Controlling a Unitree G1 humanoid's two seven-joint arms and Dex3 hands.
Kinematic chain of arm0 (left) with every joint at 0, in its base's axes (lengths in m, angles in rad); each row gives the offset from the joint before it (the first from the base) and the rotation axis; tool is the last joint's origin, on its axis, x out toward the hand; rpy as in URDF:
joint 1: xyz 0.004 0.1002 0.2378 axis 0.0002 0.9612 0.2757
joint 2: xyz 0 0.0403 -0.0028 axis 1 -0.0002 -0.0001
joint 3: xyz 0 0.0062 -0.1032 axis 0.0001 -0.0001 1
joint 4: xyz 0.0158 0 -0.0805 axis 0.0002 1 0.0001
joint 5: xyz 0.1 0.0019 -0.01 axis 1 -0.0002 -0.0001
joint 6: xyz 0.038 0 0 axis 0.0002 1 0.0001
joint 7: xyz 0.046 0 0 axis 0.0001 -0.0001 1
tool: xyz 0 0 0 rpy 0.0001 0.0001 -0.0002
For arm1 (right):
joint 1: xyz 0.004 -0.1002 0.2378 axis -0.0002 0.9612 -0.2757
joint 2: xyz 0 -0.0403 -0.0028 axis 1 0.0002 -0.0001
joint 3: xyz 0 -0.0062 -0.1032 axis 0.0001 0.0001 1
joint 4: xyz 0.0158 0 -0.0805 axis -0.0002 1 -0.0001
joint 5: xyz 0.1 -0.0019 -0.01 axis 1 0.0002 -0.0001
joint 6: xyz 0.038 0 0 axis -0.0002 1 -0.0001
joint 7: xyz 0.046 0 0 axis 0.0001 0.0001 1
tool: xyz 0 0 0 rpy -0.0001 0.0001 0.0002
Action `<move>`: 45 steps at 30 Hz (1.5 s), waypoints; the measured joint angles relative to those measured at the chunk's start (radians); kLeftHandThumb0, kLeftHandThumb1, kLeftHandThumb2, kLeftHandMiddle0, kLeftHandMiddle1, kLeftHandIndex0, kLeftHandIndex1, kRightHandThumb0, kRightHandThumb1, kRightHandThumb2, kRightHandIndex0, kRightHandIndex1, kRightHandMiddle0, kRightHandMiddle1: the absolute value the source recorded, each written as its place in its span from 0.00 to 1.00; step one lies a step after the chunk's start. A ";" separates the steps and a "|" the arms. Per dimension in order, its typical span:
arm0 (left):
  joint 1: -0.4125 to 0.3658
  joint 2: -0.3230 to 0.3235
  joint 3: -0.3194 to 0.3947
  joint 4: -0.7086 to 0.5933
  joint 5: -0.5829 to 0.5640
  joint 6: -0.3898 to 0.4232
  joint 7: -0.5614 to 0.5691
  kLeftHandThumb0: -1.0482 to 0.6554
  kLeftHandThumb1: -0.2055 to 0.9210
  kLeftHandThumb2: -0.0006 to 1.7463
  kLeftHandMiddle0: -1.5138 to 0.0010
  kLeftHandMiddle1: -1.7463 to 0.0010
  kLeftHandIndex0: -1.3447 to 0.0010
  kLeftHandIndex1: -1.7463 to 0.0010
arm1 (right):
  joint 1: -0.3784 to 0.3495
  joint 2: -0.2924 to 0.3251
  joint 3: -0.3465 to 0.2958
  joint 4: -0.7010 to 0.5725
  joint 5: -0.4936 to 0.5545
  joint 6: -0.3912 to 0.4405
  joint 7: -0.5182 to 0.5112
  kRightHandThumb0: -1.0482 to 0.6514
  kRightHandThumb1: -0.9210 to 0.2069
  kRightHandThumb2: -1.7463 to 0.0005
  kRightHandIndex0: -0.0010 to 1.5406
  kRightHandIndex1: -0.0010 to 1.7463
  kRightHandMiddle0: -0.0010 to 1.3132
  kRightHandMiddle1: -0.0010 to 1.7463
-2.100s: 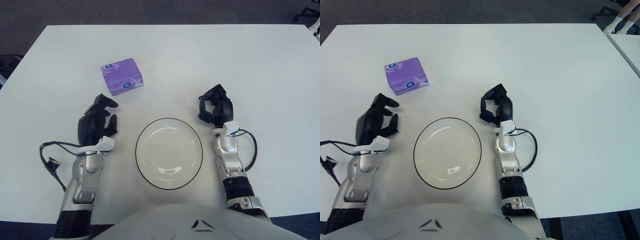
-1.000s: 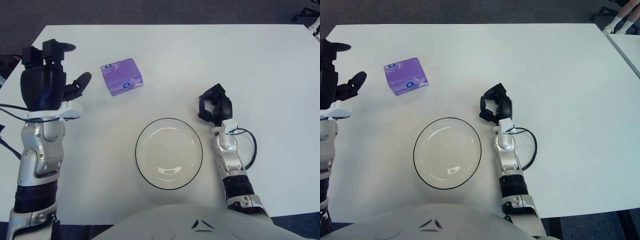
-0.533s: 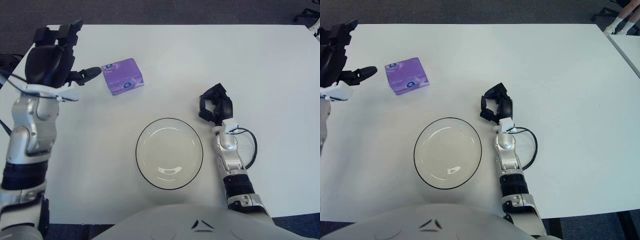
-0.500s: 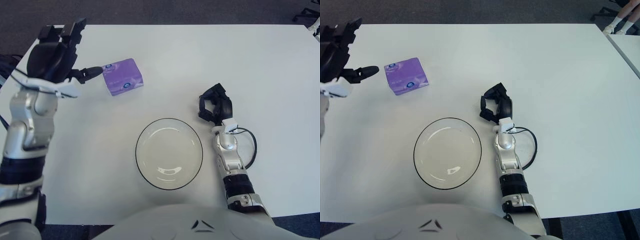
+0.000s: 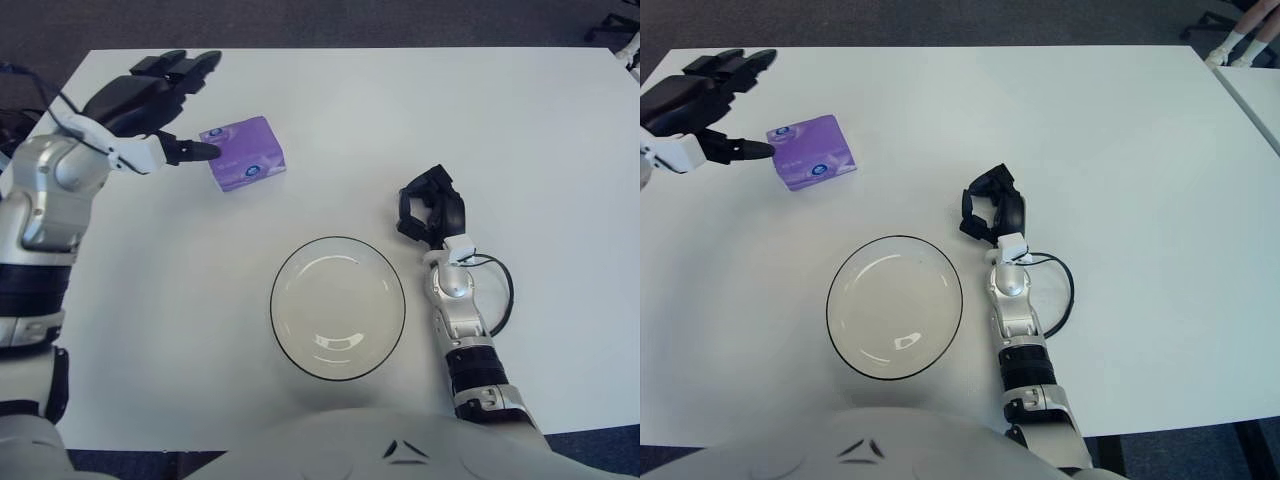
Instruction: Put the tissue paper into the plate.
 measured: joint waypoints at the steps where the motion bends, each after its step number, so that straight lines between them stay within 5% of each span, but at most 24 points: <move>1: -0.028 -0.002 -0.018 0.028 0.000 0.001 -0.020 0.00 0.86 0.20 1.00 1.00 1.00 1.00 | 0.000 0.000 0.001 0.000 0.000 0.000 0.000 0.37 0.36 0.38 0.41 0.79 0.34 1.00; 15: -0.235 -0.005 -0.164 0.164 0.044 0.001 -0.182 0.00 0.86 0.21 1.00 1.00 1.00 1.00 | -0.006 0.002 0.000 0.005 0.002 -0.012 0.001 0.37 0.38 0.37 0.42 0.80 0.36 1.00; 27: -0.297 -0.045 -0.253 0.250 0.065 0.051 -0.314 0.00 0.87 0.21 1.00 1.00 1.00 1.00 | -0.007 0.002 -0.004 0.010 0.002 -0.015 -0.010 0.37 0.38 0.37 0.41 0.79 0.36 1.00; 37: -0.331 -0.146 -0.295 0.353 0.064 0.074 -0.311 0.00 0.86 0.21 1.00 1.00 1.00 1.00 | -0.008 0.004 -0.001 0.010 0.001 -0.015 -0.019 0.37 0.38 0.37 0.41 0.79 0.36 1.00; 45: -0.332 -0.164 -0.313 0.378 0.065 0.028 -0.303 0.00 0.87 0.21 1.00 1.00 1.00 1.00 | -0.009 0.004 -0.001 0.010 0.001 -0.015 -0.021 0.37 0.38 0.37 0.41 0.79 0.36 1.00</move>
